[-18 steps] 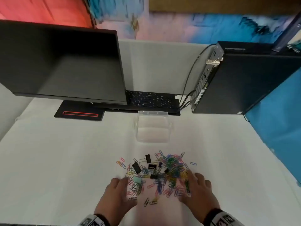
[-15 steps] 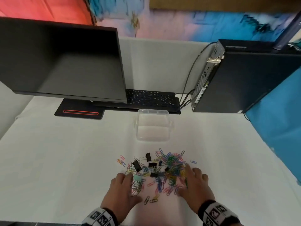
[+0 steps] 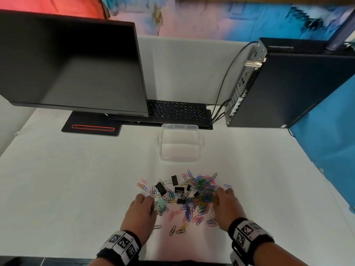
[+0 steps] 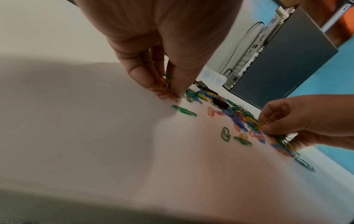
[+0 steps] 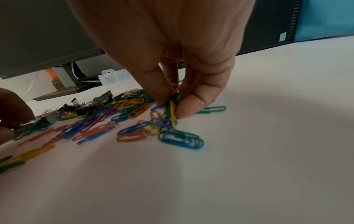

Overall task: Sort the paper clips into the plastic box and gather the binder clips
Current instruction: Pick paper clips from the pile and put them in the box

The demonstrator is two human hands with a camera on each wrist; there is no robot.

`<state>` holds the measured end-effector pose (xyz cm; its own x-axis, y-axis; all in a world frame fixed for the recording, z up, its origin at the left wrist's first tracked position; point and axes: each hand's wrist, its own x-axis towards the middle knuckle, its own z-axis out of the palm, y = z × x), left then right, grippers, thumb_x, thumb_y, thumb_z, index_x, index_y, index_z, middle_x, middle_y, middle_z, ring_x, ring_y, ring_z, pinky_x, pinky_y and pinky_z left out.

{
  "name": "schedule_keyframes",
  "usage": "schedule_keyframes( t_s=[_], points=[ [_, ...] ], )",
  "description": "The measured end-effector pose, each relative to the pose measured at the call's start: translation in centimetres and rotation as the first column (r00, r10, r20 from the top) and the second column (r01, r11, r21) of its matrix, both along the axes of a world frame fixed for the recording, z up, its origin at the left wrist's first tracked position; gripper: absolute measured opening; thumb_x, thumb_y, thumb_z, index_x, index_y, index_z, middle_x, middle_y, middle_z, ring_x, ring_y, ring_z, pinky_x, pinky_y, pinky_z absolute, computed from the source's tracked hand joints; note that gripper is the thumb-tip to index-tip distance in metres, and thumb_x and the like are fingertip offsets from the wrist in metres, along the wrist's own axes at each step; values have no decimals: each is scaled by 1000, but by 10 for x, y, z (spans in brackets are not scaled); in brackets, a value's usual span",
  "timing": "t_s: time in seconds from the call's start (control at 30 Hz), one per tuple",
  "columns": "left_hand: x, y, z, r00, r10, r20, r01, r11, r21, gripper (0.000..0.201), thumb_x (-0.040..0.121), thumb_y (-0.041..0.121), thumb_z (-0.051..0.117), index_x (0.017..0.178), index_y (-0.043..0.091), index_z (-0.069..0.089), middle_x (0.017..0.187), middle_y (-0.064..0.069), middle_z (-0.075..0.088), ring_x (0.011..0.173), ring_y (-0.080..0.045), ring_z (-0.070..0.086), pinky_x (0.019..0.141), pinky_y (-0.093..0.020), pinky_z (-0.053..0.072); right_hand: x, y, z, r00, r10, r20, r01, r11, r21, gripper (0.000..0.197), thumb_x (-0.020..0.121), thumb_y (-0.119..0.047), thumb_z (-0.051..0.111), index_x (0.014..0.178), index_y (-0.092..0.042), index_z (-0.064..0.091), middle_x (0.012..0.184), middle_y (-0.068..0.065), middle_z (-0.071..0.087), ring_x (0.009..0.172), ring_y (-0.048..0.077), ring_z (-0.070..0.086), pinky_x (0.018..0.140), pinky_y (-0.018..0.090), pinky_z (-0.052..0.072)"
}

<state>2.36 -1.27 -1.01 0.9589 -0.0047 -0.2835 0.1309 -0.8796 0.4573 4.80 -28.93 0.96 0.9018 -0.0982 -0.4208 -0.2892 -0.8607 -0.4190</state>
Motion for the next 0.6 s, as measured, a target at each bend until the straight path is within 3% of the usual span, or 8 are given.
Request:
schedule_keyframes(
  t_s=[0.2, 0.4, 0.5, 0.6],
  points=[
    [7, 5, 5, 999, 38, -35, -38, 999, -8, 6, 82, 16, 57, 82, 22, 56, 85, 7, 48, 67, -14, 52, 61, -27, 45, 7, -6, 1, 1000, -4, 4, 4, 1000, 20, 22, 80, -2, 49, 79, -23, 44, 90, 2, 47, 63, 23, 51, 59, 32, 41],
    [23, 16, 10, 993, 32, -116, -33, 999, -14, 9, 76, 16, 58, 73, 22, 53, 77, 7, 54, 67, -14, 52, 52, -20, 32, 17, -20, 0, 999, -29, -21, 30, 998, 59, 24, 72, 2, 50, 66, -20, 41, 77, 0, 52, 60, 18, 48, 55, 32, 41],
    [29, 25, 11, 981, 35, -191, -56, 993, -101, 10, 75, 15, 63, 73, 24, 58, 75, 6, 62, 65, -13, 59, 52, -20, 42, 22, -31, -1, 989, -125, -84, 137, 978, 159, 15, 73, 0, 49, 70, -15, 51, 70, 7, 61, 55, 23, 58, 50, 33, 49],
    [32, 36, 15, 937, 95, -336, -201, 934, -296, 20, 75, 5, 66, 70, 25, 64, 72, -4, 68, 53, -14, 63, 50, -26, 53, 27, -44, 0, 947, -248, -205, 305, 894, 329, 11, 79, 2, 53, 76, -8, 58, 69, 15, 64, 52, 26, 63, 53, 40, 59]
  ],
)
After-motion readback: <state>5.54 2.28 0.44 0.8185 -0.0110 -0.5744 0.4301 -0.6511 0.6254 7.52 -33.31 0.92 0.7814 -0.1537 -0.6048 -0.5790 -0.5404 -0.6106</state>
